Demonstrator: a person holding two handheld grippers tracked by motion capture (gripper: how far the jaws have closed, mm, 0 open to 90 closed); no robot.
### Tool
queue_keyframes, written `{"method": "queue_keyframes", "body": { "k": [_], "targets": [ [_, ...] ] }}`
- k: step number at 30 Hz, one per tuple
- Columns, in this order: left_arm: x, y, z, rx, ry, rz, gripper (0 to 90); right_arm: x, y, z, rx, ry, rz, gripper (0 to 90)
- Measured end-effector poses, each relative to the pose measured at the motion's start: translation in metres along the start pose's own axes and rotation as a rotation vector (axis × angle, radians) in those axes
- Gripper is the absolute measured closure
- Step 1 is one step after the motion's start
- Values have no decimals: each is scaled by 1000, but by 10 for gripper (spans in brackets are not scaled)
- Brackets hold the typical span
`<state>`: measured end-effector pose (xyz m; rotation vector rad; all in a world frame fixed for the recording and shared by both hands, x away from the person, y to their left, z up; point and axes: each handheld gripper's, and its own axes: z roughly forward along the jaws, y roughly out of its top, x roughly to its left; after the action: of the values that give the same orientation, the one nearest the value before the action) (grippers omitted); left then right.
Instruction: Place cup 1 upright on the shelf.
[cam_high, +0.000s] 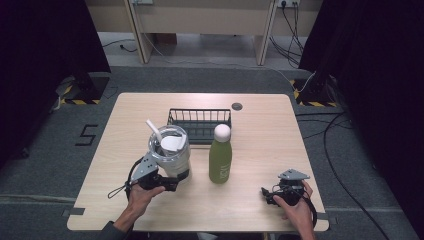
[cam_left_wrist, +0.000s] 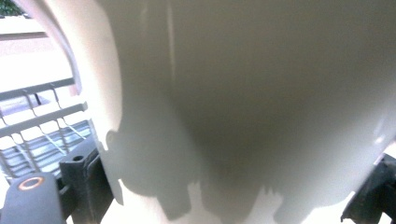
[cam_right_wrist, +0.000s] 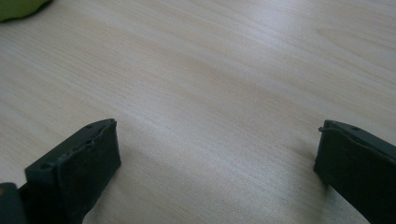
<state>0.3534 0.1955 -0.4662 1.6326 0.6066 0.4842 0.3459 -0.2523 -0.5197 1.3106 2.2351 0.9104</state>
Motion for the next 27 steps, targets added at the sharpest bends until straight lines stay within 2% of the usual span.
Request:
{"method": "queue_keyframes", "body": {
  "k": [4, 9, 13, 21, 27],
  "targets": [
    [5, 4, 0, 9, 11, -5, 109, 0, 0, 0, 1, 0, 1, 3],
    [15, 12, 5, 27, 26, 20, 110, 0, 0, 0, 0, 1, -5, 3],
    [21, 16, 10, 25, 25, 6, 110, 0, 0, 0, 0, 1, -4, 3],
    [38, 40, 19, 8, 38, 33, 110, 0, 0, 0, 0, 2, -5, 3],
    [48, 54, 25, 9, 36, 22, 109, 0, 0, 0, 0, 3, -5, 4]
  ]
}}
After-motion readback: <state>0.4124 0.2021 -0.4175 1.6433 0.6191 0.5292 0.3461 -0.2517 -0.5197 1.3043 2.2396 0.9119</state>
